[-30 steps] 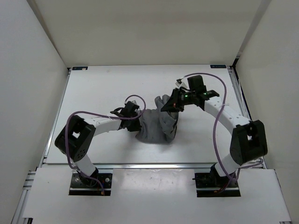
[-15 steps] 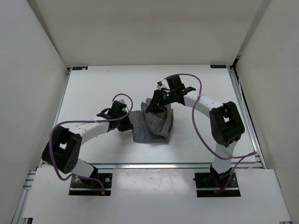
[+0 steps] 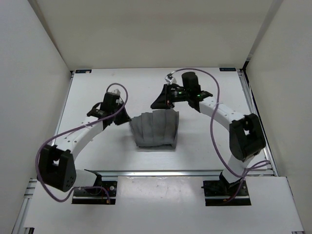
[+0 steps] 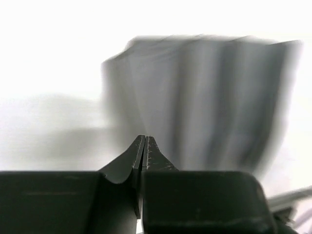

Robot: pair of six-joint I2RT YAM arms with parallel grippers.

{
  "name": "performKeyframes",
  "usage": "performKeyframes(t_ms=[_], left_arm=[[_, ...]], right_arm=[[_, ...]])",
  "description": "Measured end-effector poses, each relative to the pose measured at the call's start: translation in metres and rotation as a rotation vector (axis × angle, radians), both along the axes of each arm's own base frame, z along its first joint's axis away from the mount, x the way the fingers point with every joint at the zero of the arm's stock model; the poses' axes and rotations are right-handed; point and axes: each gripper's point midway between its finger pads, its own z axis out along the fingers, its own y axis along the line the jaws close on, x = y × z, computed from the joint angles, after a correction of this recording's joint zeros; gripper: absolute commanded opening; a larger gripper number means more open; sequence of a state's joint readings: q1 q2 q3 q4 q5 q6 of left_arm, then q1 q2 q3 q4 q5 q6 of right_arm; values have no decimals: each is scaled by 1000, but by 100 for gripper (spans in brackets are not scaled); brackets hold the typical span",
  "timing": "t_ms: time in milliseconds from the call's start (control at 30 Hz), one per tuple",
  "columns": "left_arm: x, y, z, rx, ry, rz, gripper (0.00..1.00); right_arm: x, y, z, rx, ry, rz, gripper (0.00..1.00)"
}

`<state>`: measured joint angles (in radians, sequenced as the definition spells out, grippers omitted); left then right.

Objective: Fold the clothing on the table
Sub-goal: Fold the skirt

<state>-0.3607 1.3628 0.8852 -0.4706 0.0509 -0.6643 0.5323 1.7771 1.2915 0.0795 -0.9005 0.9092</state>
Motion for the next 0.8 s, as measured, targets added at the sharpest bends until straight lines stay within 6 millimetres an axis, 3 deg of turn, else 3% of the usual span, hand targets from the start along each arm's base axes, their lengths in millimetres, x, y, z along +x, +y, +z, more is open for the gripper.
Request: performKeyframes(t_ms=[133,167,233,300,433,500,633,800], left_arm=[[17,-27,83,-139,-200,-77,5],[14,-34,97,-188,-232,-102,3],[1,-49,104,-272,-258,-151,1],[-18,-57,80,-314,-196,-184,1],[-73,-48,-20,-273,86,-168,1],[-100,-35,-56,-240,199,-138,2],[-122,-28,-86,-211,288,-115,1],[-110,-45,-87,-226,255,-163,0]], right_arm=[[11,-37,18,-21,-70,-104,21],[12,-47,15,-31,-69,-131,19],[9,-64,-1,-60,-39,-173,19],[2,-73,-24,-93,20,-187,18],[-16,-81,-66,-164,142,-191,16],[-24,-83,-79,-189,178,-186,15],[-40,-88,-107,-230,246,-177,12],[-64,-101,-144,-295,359,-178,11]])
